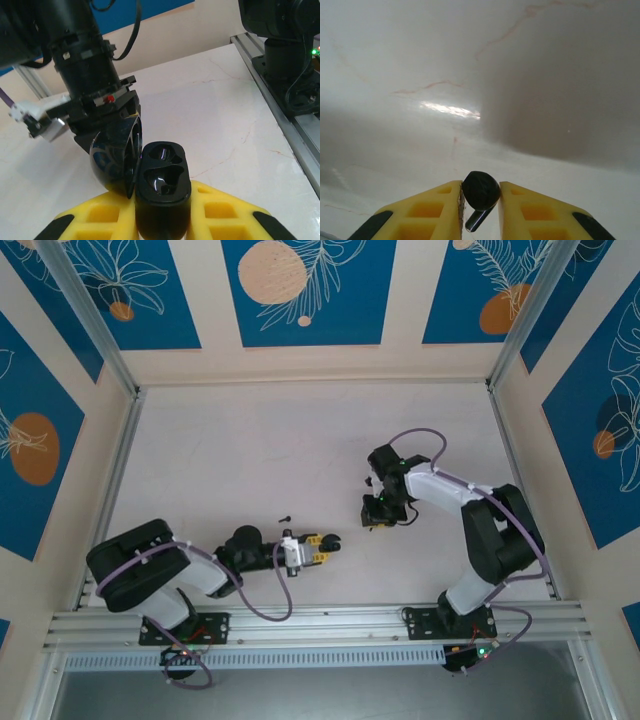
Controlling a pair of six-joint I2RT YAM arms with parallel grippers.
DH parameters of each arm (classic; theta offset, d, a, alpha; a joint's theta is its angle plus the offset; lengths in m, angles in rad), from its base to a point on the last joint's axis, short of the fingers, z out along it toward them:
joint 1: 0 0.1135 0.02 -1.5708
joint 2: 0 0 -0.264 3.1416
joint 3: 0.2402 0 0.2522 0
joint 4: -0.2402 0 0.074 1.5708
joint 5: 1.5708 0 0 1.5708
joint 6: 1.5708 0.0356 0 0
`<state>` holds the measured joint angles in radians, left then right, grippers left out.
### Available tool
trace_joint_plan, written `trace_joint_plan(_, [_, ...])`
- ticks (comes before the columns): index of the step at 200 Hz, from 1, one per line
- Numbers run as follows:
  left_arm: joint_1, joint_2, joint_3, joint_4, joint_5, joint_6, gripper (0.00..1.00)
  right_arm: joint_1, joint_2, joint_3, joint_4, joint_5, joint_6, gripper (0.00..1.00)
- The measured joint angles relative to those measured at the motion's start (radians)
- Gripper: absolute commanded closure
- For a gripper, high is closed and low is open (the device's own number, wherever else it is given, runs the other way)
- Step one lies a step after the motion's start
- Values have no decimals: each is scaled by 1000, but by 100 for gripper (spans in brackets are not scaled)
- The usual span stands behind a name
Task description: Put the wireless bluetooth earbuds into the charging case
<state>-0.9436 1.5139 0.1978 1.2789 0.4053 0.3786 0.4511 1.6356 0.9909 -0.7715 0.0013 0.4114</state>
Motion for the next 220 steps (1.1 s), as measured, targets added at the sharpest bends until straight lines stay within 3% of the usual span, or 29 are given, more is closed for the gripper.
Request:
trace_joint_plan(65, [-17,-137,0,-193,-42,98,77,26,99,100,-146,67,-28,73])
trace_joint_plan(145, [-22,-178,0,-305,-76,123,77,66,180,173,-251,126,-82,65])
trace_joint_plan(220, [-24,-182,0,-329,-100,122,76,-23,70,175,-262,15,146,64])
